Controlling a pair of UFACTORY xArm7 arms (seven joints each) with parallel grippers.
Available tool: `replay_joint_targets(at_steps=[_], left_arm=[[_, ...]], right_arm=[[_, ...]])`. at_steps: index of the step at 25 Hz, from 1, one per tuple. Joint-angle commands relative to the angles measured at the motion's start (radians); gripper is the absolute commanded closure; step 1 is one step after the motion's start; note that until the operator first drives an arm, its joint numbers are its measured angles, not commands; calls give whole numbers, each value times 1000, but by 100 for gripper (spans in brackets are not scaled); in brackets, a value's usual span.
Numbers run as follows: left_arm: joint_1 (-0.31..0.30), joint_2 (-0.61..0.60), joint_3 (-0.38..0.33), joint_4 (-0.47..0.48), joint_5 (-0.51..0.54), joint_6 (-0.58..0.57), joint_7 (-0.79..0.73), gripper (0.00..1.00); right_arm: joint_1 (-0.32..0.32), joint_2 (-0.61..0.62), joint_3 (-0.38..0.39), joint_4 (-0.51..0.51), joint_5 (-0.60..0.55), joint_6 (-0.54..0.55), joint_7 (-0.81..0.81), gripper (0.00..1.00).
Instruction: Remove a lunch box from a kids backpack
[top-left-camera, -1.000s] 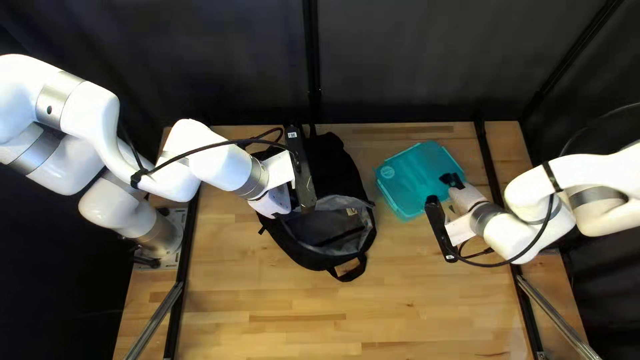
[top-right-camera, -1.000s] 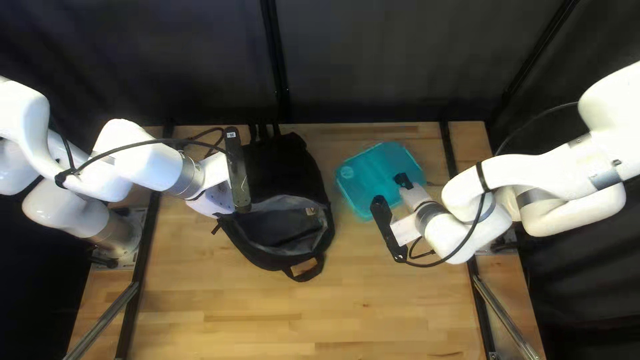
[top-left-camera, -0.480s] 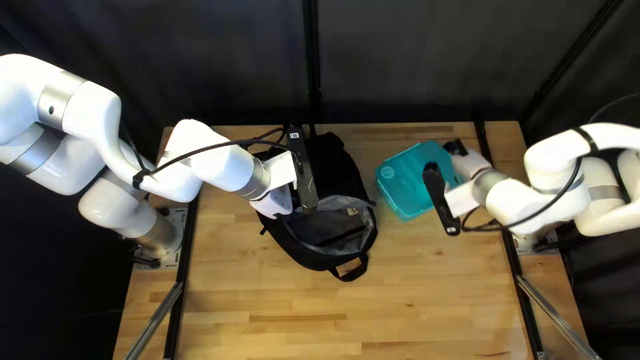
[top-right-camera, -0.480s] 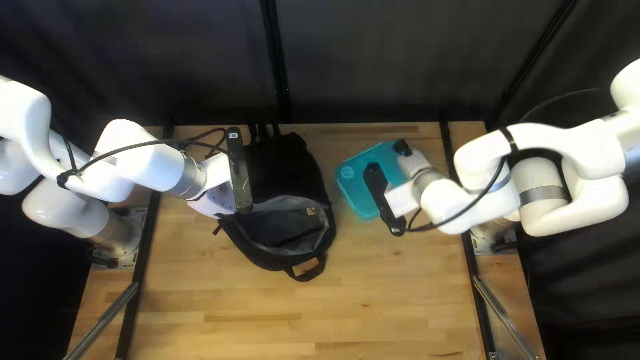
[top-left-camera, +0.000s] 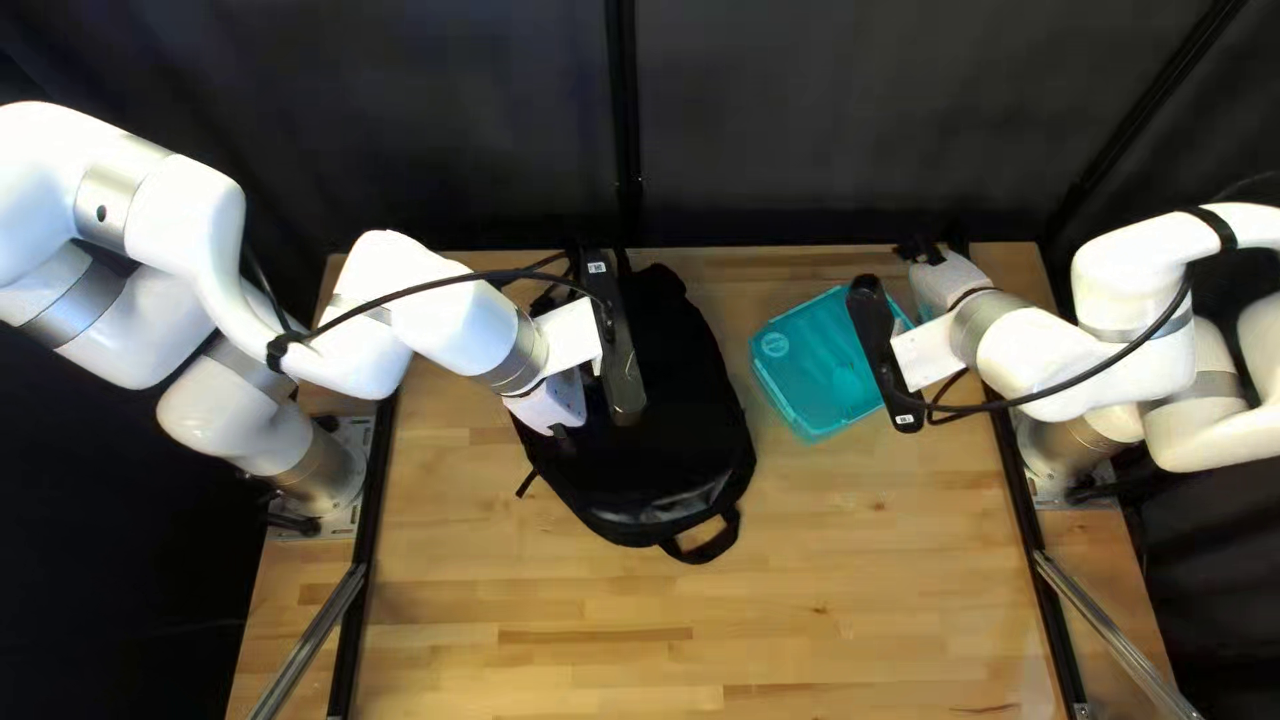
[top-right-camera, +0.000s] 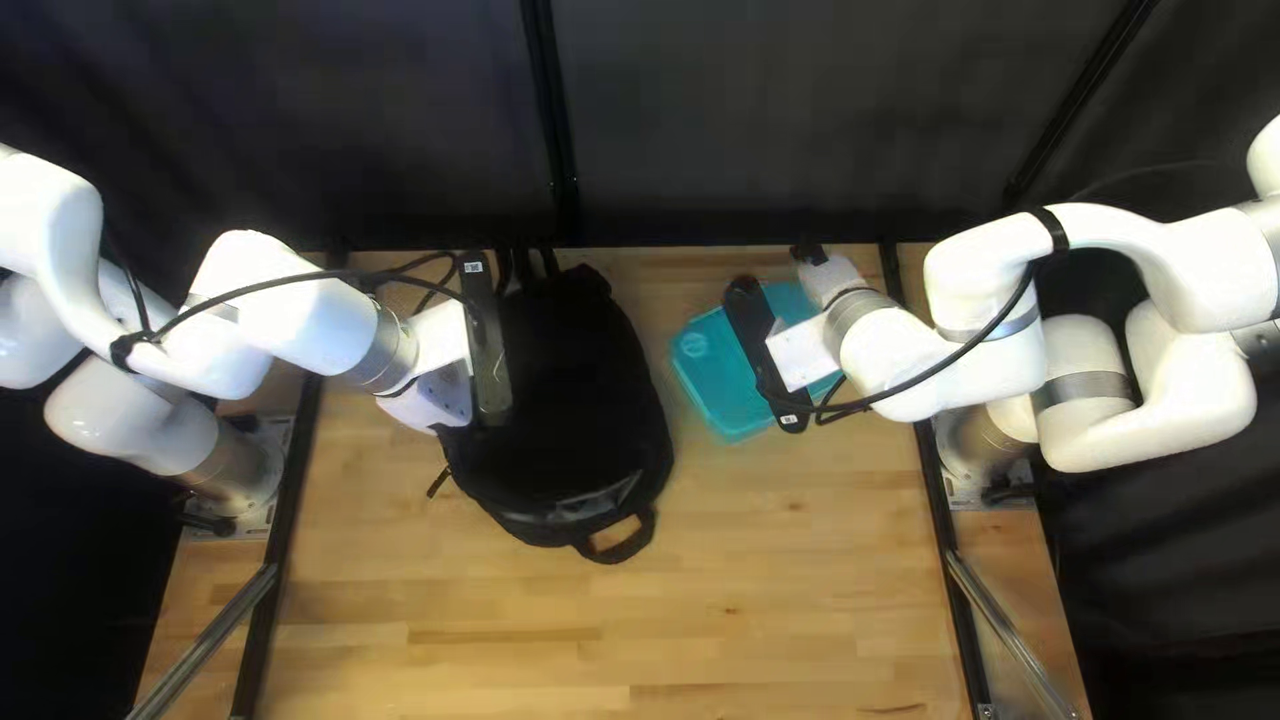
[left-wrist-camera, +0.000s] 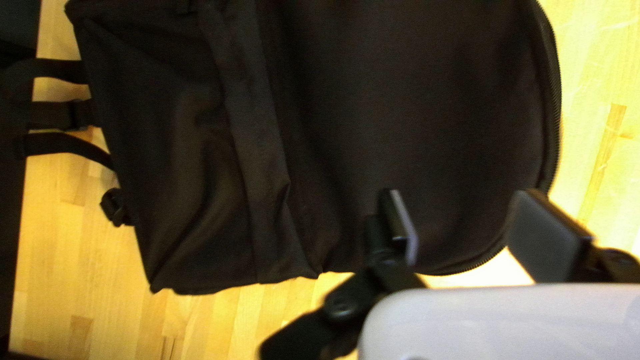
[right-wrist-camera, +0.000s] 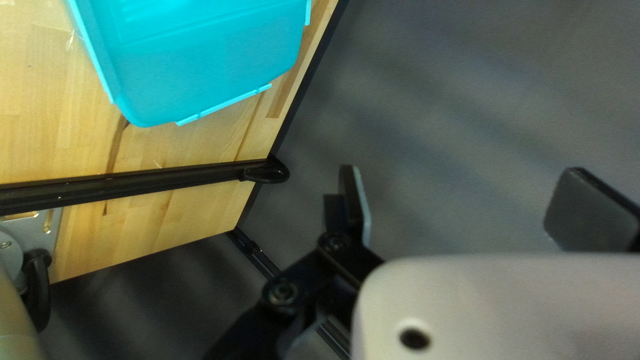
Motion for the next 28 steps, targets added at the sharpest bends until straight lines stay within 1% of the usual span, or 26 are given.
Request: replay_joint_targets(at_steps=[1, 5, 6, 8, 9, 11, 28], left_arm=[[-20, 9, -13, 85, -31, 87, 28, 0], [-35, 21, -19, 156, -56, 156, 51, 0], [-38, 21, -26, 182, -62, 189, 59, 0], [-42, 22, -33, 215, -68, 235, 69, 0], [-45, 28, -41, 250, -74, 285, 82, 0], [-48, 34, -51, 283, -77, 335, 92, 0], [-48, 34, -51, 283, -77, 335, 92, 0]], right_arm=[[-9, -3, -13, 53, 9, 44, -44, 0], [-13, -51, -43, 88, 9, 88, -111, 0], [-15, -73, -57, 92, 5, 97, -132, 0], [-17, -98, -73, 93, 2, 103, -153, 0], [-18, -123, -86, 89, 1, 106, -165, 0], [-17, -151, -93, 76, 2, 108, -167, 0], [-17, -151, -93, 76, 2, 108, -167, 0]])
